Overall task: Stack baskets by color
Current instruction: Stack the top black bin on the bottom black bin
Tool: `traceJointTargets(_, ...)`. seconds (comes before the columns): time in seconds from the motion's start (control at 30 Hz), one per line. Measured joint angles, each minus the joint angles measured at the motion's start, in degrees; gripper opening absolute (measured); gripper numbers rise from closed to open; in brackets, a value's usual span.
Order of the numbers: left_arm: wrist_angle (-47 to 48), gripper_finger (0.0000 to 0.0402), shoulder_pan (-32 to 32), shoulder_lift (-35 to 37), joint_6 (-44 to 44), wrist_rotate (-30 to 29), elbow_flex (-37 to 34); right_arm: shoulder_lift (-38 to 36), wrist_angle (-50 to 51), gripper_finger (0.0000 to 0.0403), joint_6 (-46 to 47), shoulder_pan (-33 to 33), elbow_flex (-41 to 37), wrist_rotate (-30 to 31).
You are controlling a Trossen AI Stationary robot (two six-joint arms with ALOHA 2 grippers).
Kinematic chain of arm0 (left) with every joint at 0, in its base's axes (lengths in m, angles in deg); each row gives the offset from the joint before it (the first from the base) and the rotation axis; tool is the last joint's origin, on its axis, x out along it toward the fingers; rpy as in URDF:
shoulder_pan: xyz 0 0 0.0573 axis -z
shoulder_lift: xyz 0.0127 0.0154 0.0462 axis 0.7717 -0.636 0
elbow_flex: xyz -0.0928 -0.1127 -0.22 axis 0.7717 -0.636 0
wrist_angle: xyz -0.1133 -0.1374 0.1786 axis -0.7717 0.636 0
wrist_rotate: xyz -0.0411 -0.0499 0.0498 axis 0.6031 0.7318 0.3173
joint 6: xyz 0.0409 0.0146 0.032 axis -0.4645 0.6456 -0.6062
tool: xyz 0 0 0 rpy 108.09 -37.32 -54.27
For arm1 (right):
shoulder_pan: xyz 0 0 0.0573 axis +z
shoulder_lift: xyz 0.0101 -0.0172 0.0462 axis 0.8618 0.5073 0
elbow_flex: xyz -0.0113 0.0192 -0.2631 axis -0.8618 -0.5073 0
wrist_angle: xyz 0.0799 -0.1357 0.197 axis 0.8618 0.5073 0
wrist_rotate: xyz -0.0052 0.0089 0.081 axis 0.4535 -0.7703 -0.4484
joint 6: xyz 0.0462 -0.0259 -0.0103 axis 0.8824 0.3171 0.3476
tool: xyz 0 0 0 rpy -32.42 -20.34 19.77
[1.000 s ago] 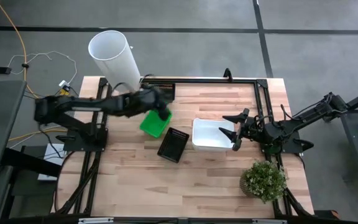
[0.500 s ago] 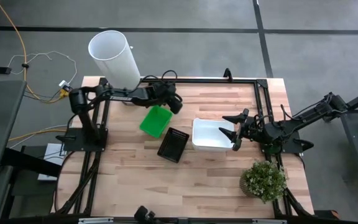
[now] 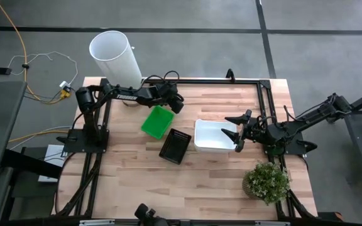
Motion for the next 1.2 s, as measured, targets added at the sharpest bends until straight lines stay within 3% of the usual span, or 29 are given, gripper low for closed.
traceJointTargets(0.27,0.1,0.0120,-0.3,0.0,-1.3,0.2,0.0,0.0,0.0,0.0259,0.0,0.0,0.0,0.0)
traceJointTargets(0.5,-0.5,0.0015,0.6,0.0,-2.7,-0.4,0.0,0.0,0.0,0.0259,0.5,0.0,0.0,0.0)
traceJointTargets(0.83,0.0,0.0003,3.7,1.8,-3.9,-1.4,0.0,0.0,0.0,0.0259,1.1,0.0,0.0,0.0)
traceJointTargets(1.2,-0.1,0.0001,9.7,14.4,-10.8,-10.2,0.0,0.0,0.0,0.0259,1.1,0.0,0.0,0.0)
